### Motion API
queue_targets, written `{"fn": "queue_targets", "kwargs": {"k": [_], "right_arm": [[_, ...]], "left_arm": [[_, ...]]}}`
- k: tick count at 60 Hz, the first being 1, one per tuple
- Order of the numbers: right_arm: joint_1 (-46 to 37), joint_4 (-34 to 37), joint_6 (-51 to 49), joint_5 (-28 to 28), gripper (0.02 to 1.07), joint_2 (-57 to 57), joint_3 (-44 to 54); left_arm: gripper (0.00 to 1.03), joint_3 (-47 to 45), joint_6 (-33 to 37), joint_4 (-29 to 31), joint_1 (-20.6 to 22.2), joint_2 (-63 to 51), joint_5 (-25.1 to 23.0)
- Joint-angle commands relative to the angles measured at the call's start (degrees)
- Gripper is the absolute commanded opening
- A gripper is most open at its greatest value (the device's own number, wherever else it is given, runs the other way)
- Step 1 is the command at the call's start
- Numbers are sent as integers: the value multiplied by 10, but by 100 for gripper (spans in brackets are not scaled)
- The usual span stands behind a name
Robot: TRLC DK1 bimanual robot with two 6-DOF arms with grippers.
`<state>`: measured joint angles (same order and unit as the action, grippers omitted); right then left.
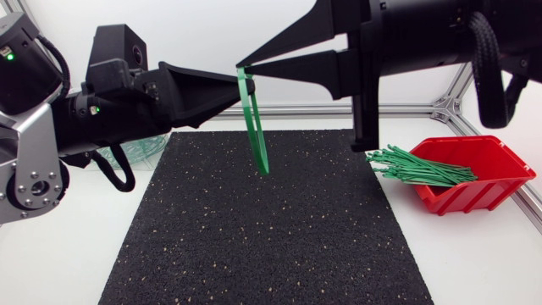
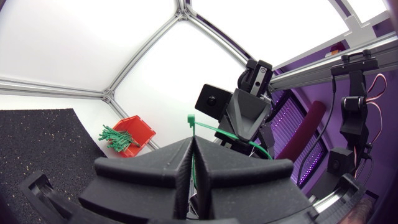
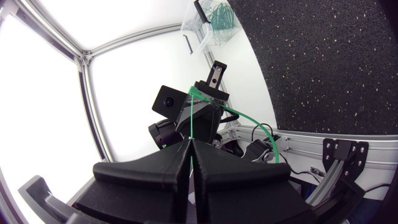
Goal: Take a green cable tie from the red box, thread the tail through the head to close it, then place it in the transparent bin on the left.
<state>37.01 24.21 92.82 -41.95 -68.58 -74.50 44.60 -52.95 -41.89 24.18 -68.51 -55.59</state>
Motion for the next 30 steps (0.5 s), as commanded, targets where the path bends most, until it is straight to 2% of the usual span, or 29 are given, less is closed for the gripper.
{"fn": "queue_targets", "kwargs": {"k": [1,30], "right_arm": [[-4,1,9,0,8,9,14],[-9,3,5,1,7,14,16]], "left_arm": [[3,-11,-13,-11,0,3,-3],[3,-11,-12,-11,-3,4,-2]]}}
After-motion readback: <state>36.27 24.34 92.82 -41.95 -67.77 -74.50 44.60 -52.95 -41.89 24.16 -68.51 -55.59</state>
